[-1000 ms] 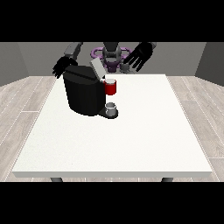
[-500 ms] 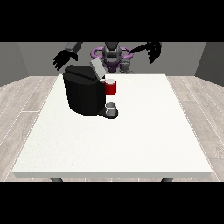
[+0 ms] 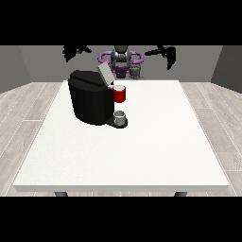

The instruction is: Insert the coffee pod into the coffee machine and close the lid

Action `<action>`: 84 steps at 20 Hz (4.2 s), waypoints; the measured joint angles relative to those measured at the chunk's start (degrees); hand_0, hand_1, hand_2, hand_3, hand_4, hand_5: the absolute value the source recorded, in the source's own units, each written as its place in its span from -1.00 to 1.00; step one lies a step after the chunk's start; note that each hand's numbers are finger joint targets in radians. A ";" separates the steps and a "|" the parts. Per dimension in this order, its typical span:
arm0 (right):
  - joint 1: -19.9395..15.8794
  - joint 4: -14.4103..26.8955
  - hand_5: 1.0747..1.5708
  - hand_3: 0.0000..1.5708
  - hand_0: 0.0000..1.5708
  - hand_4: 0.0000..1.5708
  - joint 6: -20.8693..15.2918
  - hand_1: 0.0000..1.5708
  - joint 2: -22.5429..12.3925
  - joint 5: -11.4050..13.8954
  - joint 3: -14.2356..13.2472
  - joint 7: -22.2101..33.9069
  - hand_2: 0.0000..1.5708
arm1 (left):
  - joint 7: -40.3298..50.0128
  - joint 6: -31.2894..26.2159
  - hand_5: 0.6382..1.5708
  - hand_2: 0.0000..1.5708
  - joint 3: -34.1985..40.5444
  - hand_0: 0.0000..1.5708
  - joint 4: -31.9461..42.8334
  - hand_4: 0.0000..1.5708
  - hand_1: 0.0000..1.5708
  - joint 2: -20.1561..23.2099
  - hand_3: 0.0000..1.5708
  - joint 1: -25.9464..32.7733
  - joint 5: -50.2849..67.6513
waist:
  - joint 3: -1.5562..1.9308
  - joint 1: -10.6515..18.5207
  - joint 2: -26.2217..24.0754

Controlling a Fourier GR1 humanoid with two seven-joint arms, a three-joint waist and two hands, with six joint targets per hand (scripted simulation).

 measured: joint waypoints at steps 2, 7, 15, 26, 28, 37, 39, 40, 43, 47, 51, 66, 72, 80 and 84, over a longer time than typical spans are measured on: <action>-1.35 -1.95 1.00 -1.00 -1.00 -1.00 1.67 -1.00 -1.59 -0.73 -0.12 1.63 -1.00 | -0.08 -0.42 1.00 -1.00 0.45 -1.00 -0.76 -0.83 -1.00 -0.15 -1.00 1.60 1.18 | 0.00 0.16 -0.52; -3.10 -2.39 1.00 -1.00 -1.00 -1.00 3.01 -1.00 -1.92 -0.53 0.73 2.24 -1.00 | 1.02 -1.85 1.00 -1.00 -0.95 -1.00 -4.78 -1.00 -1.00 -2.94 -1.00 5.49 3.85 | 0.00 3.78 -0.80; -8.40 -3.65 1.00 -1.00 -1.00 -1.00 4.65 -1.00 -2.06 1.94 3.79 4.46 -1.00 | 3.82 -2.63 1.00 -1.00 -3.18 -1.00 -13.49 -1.00 -1.00 -3.53 -1.00 9.97 7.69 | 0.01 5.18 2.38; -16.18 2.31 1.00 -1.00 -1.00 -1.00 7.24 -1.00 -1.95 0.58 1.37 4.52 -1.00 | 9.18 -0.48 1.00 -1.00 -7.33 -1.00 -27.15 -1.00 -1.00 -4.57 -1.00 15.49 11.73 | 0.02 6.37 8.87; -17.11 3.77 1.00 -1.00 -1.00 -1.00 6.86 -1.00 -1.25 0.67 1.20 3.87 -1.00 | 9.19 -0.66 1.00 -1.00 -7.84 -1.00 -28.60 -1.00 -1.00 -4.17 -1.00 16.68 11.99 | 0.02 6.38 10.13; -22.96 11.38 1.00 -1.00 -1.00 -1.00 7.37 -1.00 -1.14 1.94 0.33 1.26 -1.00 | 10.54 0.31 1.00 -1.00 -8.82 -1.00 -34.95 -1.00 -1.00 -2.08 -1.00 19.12 14.45 | 0.01 5.56 13.76; -23.84 12.11 1.00 -1.00 -1.00 -1.00 7.23 -1.00 -0.71 2.80 1.05 1.35 -1.00 | 10.99 0.85 1.00 -1.00 -8.61 -1.00 -35.51 -1.00 -1.00 -1.80 -1.00 19.14 15.16 | 0.01 5.10 13.98; -24.13 12.47 1.00 -1.00 -1.00 -1.00 7.34 -1.00 -0.59 3.13 1.28 0.91 -1.00 | 10.32 0.93 1.00 -1.00 -8.36 -1.00 -35.30 -1.00 -1.00 -1.42 -1.00 19.42 15.35 | 0.01 4.83 14.42; -25.64 13.31 1.00 -1.00 -1.00 -1.00 7.11 -1.00 0.12 4.16 2.04 1.02 -1.00 | 9.35 1.74 1.00 -1.00 -8.47 -1.00 -35.26 -1.00 -1.00 -1.10 -1.00 19.90 15.58 | 0.01 4.40 14.87; -27.58 15.16 1.00 -1.00 -1.00 -0.95 8.09 -1.00 -0.91 4.14 0.82 -1.41 -1.00 | 9.07 1.93 1.00 -1.00 -8.86 -1.00 -35.94 -1.00 -1.00 -0.12 -1.00 19.52 15.72 | -0.16 4.51 16.26; -29.88 16.99 1.00 -1.00 -1.00 -1.00 7.43 -1.00 -0.69 5.05 0.76 -1.32 -1.00 | 8.36 3.22 1.00 -1.00 -9.83 -1.00 -35.91 -1.00 -1.00 -0.56 -1.00 19.73 15.13 | -0.18 4.91 16.94; -34.93 20.09 1.00 -1.00 -1.00 -0.82 6.88 -1.00 0.12 6.29 0.98 -0.62 -1.00 | 7.80 4.33 1.00 -1.00 -10.01 -1.00 -34.36 -0.82 -1.00 0.92 -1.00 19.19 15.86 | 0.09 5.01 17.49; -36.71 19.93 1.00 -1.00 -1.00 -0.81 5.26 -1.00 0.37 7.26 1.67 2.81 -1.00 | 6.84 3.88 1.00 -1.00 -10.43 -1.00 -33.31 -1.00 -1.00 0.83 -1.00 18.75 16.16 | 0.42 5.35 17.71; -37.22 18.28 1.00 -1.00 -1.00 -0.84 4.69 -1.00 0.53 7.68 2.92 3.99 -1.00 | 6.46 4.26 1.00 -1.00 -13.11 -1.00 -35.67 -0.74 -1.00 -0.78 -1.00 16.93 15.34 | 0.44 7.30 17.73; -37.91 17.74 1.00 -1.00 -1.00 -0.77 6.69 -1.00 1.26 8.45 4.81 0.90 -1.00 | 4.46 4.28 1.00 -1.00 -14.13 -1.00 -36.22 -0.76 -1.00 -1.99 -1.00 18.32 15.35 | 0.16 7.46 17.18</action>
